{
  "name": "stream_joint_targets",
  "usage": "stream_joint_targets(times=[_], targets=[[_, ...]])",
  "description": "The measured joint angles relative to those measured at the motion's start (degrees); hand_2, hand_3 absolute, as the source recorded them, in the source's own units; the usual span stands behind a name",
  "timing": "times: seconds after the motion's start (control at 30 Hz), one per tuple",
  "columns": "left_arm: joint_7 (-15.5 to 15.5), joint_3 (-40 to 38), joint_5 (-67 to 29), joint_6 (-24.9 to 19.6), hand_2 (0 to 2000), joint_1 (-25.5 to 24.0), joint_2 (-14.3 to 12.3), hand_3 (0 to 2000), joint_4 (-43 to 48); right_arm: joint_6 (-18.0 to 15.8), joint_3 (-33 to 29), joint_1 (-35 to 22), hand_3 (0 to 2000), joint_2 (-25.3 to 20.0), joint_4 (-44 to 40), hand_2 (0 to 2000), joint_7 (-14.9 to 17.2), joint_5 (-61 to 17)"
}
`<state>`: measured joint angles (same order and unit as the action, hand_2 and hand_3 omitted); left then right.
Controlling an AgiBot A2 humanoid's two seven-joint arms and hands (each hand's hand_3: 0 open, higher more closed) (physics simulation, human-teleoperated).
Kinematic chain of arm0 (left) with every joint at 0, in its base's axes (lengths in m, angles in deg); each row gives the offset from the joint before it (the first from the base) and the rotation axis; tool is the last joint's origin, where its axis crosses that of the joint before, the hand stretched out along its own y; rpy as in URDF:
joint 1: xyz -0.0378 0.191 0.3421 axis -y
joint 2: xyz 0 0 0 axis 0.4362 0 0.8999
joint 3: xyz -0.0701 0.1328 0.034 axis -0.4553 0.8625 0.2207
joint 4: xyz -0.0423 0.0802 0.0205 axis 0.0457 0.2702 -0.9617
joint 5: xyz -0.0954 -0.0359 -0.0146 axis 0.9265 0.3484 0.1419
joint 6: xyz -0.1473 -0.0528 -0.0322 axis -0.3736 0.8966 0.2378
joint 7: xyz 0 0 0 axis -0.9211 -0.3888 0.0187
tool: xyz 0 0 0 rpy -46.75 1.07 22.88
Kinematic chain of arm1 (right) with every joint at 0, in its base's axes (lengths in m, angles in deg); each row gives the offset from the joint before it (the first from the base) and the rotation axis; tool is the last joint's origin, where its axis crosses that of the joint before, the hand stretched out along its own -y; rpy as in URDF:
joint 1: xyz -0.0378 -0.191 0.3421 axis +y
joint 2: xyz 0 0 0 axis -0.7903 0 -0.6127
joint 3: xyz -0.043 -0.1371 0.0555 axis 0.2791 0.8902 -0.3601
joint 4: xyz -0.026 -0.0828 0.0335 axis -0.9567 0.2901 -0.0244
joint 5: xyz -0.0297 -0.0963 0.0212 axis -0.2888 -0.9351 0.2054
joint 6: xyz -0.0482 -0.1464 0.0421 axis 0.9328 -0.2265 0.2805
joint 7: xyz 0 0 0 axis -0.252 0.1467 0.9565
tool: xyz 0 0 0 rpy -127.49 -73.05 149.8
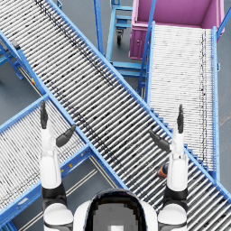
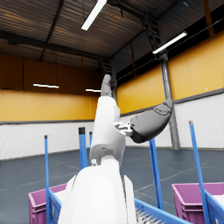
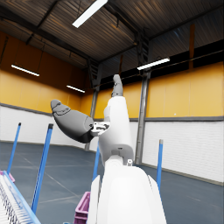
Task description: Pick up the oil and place it on the left assembly line, put the cola on the right, and keep Sprite still
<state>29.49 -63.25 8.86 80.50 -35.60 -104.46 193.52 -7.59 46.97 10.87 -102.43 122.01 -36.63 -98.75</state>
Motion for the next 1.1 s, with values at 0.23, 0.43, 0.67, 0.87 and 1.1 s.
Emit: stream_joint_targets(times=[0.23,0.43,0.67,0.87,1.1], targets=[[0.0,-0.1,-0.6,0.0,0,0.7,-0.2,0,0.5,0.0,-1.4,0.0,0,-0.3,-0.5,0,0.0,-0.6],[0.0,-0.1,-0.6,0.0,0,0.2,-0.6,0,0.3,0.0,-1.6,0.5,0,-0.5,-0.4,0,0.0,-0.6],[0.0,-0.1,-0.6,0.0,0,0.0,-1.0,0,0.5,0.0,-1.8,0.8,0,-0.8,-0.1,0,0.0,-0.6],[0.0,-0.2,-0.6,0.0,0,0.0,-1.2,0,0.8,0.0,-1.7,0.6,0,-0.9,0.0,0,0.0,-0.6],[0.0,-0.2,-0.6,0.0,0,0.2,-1.4,0,1.0,0.0,-2.0,0.9,0,-1.2,0.0,0,0.0,-0.6]])
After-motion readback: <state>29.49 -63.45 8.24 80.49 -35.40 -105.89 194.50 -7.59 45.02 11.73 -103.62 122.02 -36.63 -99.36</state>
